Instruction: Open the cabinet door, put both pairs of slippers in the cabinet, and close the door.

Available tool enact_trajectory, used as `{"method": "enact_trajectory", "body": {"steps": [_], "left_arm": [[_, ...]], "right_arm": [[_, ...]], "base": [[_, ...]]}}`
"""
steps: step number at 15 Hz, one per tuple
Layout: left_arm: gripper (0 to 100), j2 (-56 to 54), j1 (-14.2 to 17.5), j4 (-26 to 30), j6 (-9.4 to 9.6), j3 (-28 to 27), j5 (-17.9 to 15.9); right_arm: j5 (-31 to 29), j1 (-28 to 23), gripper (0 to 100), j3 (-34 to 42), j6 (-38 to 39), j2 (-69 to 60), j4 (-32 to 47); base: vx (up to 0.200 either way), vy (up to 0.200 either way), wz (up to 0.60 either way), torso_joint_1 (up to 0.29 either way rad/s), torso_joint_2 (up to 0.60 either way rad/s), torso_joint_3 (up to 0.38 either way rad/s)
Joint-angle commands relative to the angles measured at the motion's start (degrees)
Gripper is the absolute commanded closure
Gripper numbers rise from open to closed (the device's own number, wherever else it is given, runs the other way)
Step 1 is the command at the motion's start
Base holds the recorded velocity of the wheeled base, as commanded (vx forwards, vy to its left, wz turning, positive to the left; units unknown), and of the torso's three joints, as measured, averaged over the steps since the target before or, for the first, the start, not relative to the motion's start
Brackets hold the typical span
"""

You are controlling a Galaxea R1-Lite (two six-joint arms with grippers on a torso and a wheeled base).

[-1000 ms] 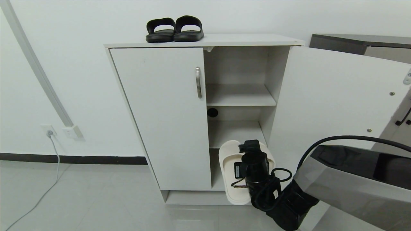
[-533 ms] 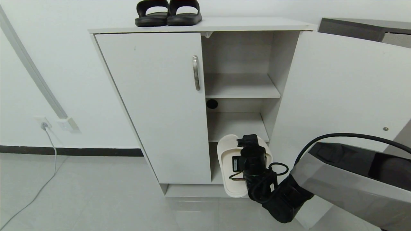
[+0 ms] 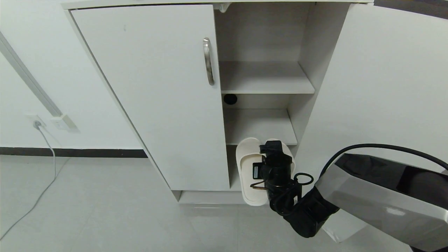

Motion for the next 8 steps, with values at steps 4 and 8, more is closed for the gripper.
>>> {"method": "enact_trajectory", "body": {"steps": [4,8], "left_arm": [[100,0.07,0.0,-0.06,-0.01,0.01,0.06],[100,0.07,0.0,-0.06,-0.01,0.01,0.06]], "right_arm": [[0.12,-0.63,100,0.53,-3.31,0.58,-4.09],[0.12,-0.8,100,0.45,-3.31,0.85,-4.35]], "base": [[0.0,0.0,0.0,0.005,0.0,-0.045],[0.0,0.0,0.0,0.0,0.0,0.0]]}}
